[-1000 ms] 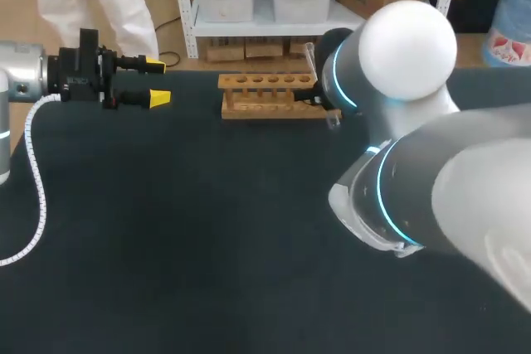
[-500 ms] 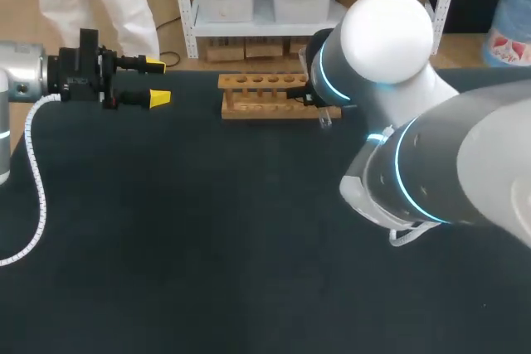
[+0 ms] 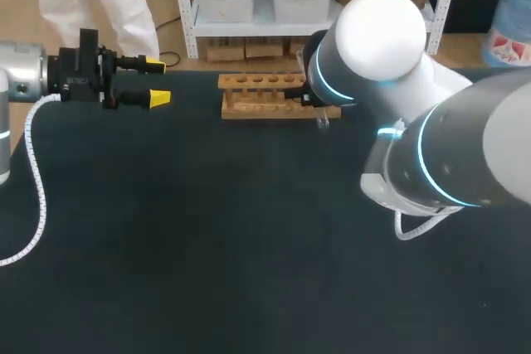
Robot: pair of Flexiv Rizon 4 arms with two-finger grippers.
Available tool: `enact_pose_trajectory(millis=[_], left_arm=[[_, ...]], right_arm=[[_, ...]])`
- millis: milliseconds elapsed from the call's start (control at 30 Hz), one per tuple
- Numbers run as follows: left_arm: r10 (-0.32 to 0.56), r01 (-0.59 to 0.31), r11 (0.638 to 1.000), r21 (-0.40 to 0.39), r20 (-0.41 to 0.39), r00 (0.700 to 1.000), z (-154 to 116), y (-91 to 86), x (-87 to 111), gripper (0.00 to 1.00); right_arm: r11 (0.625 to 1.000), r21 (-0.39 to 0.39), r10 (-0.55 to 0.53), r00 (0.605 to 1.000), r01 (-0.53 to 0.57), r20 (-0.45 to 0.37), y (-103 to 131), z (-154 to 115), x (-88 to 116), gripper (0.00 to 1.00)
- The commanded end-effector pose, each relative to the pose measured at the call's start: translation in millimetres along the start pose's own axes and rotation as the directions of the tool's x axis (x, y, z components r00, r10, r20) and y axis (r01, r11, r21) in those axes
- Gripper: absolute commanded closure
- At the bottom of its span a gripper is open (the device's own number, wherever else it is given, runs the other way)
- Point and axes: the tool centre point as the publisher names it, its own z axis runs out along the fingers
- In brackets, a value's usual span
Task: Grasp the test tube, adjust it, and insert it.
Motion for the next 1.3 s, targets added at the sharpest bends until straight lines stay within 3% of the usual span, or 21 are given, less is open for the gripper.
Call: enact_pose_trajectory(millis=[33, 433, 1033, 1300], left_arm=[[0.002, -0.002, 1.000, 0.000, 0.002, 1.000, 0.1, 0.3, 1.0, 0.00], [0.002, -0.002, 1.000, 0.000, 0.002, 1.000, 0.1, 0.3, 1.0, 0.00], [0.002, -0.002, 1.000, 0.000, 0.002, 1.000, 0.1, 0.3, 1.0, 0.00], [0.002, -0.002, 1.000, 0.000, 0.002, 1.000, 0.1, 0.3, 1.0, 0.00]], right_arm=[[1.000, -0.008, -0.001, 1.000, 0.001, -0.016, -0.1, 5.5, -2.9, 1.00], [0.999, -0.040, 0.007, 0.999, -0.009, -0.046, 1.5, 16.2, 0.1, 1.00], [0.996, -0.085, 0.003, 0.984, -0.018, -0.179, -0.4, 31.9, 8.1, 1.00], [0.997, -0.080, 0.008, 0.984, -0.023, -0.180, -1.8, 32.1, 9.9, 1.00]])
